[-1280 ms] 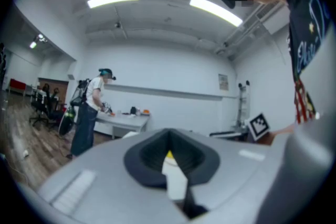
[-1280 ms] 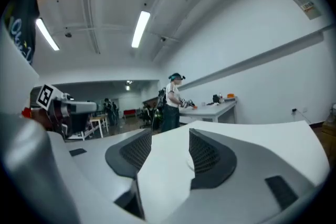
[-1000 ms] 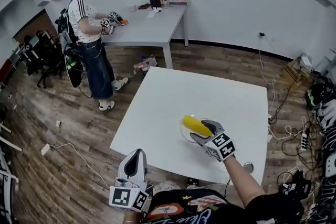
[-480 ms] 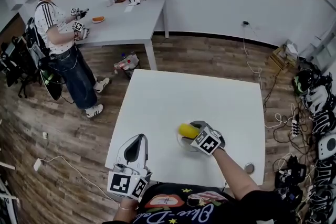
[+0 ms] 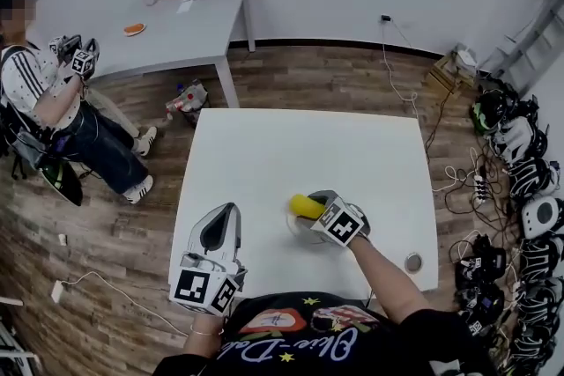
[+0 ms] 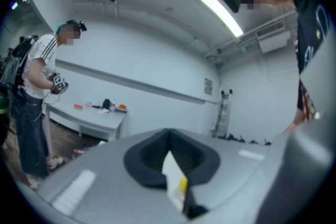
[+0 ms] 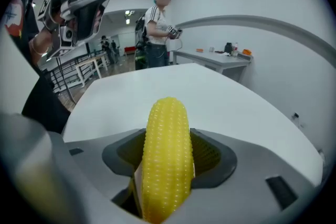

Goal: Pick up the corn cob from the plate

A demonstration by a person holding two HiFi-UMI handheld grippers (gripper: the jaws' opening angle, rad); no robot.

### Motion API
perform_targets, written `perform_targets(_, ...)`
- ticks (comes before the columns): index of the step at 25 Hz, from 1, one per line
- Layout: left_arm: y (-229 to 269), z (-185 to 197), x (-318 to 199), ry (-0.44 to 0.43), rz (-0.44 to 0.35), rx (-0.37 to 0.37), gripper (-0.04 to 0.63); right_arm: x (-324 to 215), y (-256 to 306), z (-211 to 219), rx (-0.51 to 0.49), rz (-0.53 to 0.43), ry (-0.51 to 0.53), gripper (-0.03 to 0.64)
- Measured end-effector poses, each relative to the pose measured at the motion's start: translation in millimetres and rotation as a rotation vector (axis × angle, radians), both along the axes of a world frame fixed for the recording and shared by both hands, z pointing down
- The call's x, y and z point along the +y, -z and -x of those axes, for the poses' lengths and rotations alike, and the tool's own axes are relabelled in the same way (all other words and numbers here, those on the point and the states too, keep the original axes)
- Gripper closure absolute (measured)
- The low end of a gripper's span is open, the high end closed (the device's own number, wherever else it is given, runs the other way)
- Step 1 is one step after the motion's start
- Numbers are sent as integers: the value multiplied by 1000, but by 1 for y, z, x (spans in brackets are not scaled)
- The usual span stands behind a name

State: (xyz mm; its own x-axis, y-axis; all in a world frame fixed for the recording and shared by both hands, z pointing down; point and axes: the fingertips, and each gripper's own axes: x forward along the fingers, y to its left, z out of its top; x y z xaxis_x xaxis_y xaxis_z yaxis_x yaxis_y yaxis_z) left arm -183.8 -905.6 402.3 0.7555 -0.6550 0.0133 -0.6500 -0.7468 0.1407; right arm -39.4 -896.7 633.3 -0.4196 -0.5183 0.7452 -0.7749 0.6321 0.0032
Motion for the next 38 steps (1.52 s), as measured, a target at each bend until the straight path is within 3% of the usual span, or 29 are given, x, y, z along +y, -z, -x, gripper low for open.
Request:
perform_targets(2,1,-3,-4,-14,-3,1,598,-1,24,-7,-104,-70,-98,353)
perform_targets(7,0,-11,-7,-51,4,14,598,11,111,-15,-492,-260,-284,357)
perform_targets(10,-2,-20,-5,-79,-6,-2,598,21,152,-14,-592,-368,-325,359)
perform_targets(16,-5,-31,-3,-102,1,-14,598,37,182,-17,-588,-457,-338,359)
perform_targets(38,-12,-35,0,-104,17,-43,598,44,187,-21,-583,-429,-340,359)
